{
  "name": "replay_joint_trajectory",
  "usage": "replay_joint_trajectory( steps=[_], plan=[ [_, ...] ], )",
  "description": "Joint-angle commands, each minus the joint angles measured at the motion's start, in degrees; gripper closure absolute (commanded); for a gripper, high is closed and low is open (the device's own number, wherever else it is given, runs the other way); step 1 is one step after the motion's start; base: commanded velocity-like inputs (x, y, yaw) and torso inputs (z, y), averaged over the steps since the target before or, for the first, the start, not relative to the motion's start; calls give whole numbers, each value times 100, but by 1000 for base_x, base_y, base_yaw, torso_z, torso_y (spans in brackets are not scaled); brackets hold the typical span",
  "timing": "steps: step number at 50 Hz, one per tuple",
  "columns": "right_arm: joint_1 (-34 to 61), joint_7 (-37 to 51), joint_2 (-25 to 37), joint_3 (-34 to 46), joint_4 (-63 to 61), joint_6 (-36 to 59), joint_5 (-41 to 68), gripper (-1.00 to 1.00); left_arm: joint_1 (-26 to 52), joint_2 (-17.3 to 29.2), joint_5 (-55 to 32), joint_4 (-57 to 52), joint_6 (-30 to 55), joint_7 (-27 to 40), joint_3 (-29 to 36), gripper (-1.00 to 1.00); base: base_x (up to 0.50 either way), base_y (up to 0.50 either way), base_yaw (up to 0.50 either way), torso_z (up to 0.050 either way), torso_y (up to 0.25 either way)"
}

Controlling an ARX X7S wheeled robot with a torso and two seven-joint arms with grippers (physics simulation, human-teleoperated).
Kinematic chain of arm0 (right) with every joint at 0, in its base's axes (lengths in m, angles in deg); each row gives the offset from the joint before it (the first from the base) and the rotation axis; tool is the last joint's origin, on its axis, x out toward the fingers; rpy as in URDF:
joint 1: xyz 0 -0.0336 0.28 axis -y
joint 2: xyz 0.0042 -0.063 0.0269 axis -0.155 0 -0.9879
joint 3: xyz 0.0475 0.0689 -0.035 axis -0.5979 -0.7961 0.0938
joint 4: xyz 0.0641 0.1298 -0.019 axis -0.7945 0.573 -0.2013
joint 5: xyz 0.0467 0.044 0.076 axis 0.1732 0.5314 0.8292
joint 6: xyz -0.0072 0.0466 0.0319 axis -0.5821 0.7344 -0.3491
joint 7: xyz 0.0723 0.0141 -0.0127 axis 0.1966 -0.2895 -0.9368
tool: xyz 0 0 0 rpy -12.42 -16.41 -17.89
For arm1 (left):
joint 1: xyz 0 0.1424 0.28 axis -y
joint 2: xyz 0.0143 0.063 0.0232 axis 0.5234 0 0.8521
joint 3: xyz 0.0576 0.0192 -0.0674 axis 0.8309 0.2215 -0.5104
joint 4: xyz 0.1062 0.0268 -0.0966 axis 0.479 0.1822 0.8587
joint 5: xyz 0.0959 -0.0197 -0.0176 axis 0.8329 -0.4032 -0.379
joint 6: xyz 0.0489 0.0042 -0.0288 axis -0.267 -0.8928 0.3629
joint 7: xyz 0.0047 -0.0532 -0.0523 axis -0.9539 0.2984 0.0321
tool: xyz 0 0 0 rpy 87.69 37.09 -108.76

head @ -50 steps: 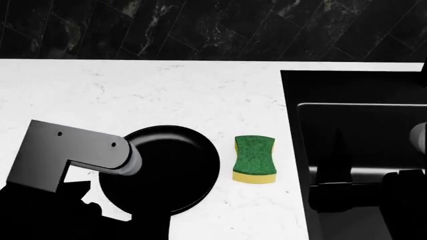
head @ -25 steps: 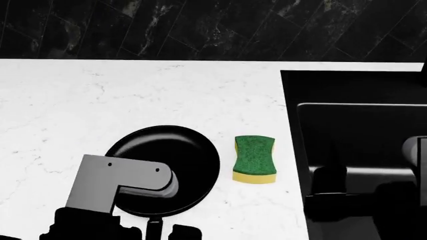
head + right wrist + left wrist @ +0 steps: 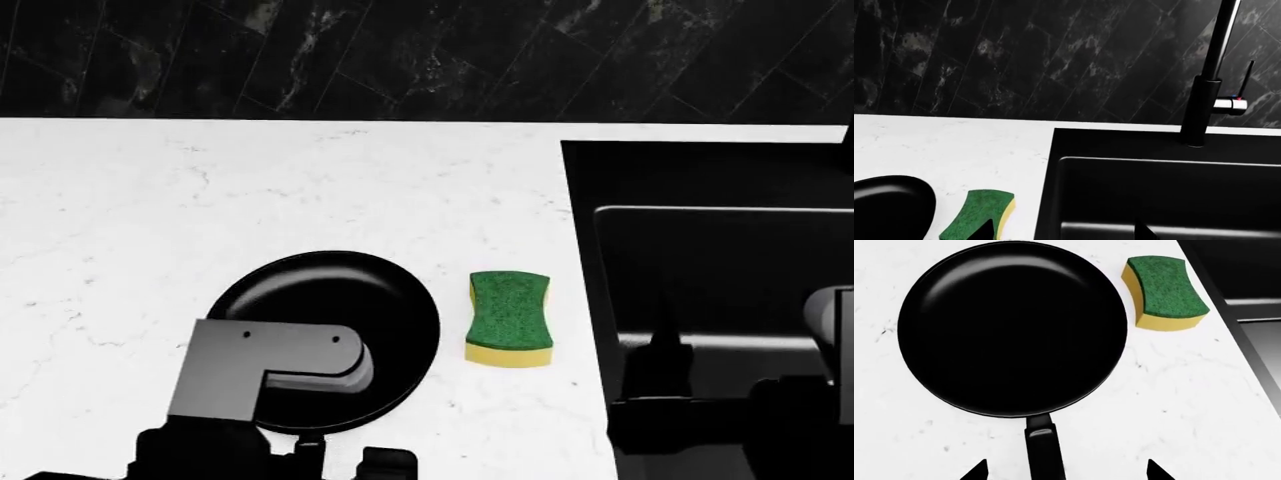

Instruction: Pick the pan and sponge and place them into the sink. Then turn on the water.

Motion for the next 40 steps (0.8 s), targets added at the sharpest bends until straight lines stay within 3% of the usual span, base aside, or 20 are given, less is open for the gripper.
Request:
replay_joint_trajectory(
  steps=[1, 37, 38, 40],
  plan=[
    [-142, -21, -43, -49, -11, -79, -23, -100, -8, -93, 130, 275, -39, -170, 112, -100, 0, 0, 0, 0, 0],
    [-600, -150, -73, -62, 97, -519, -210, -100, -28, -189, 105, 1020, 173, -687, 373, -100, 0, 0, 0, 0, 0],
    [-600, -158, -74, -56, 100, -533, -214, -100, -30, -200, 102, 1023, 143, -656, 359, 100, 0, 0, 0, 0, 0],
    [-604, -167, -75, -36, 116, -557, -235, -100, -29, -198, 114, 1052, 136, -659, 363, 100, 0, 0, 0, 0, 0]
  ],
)
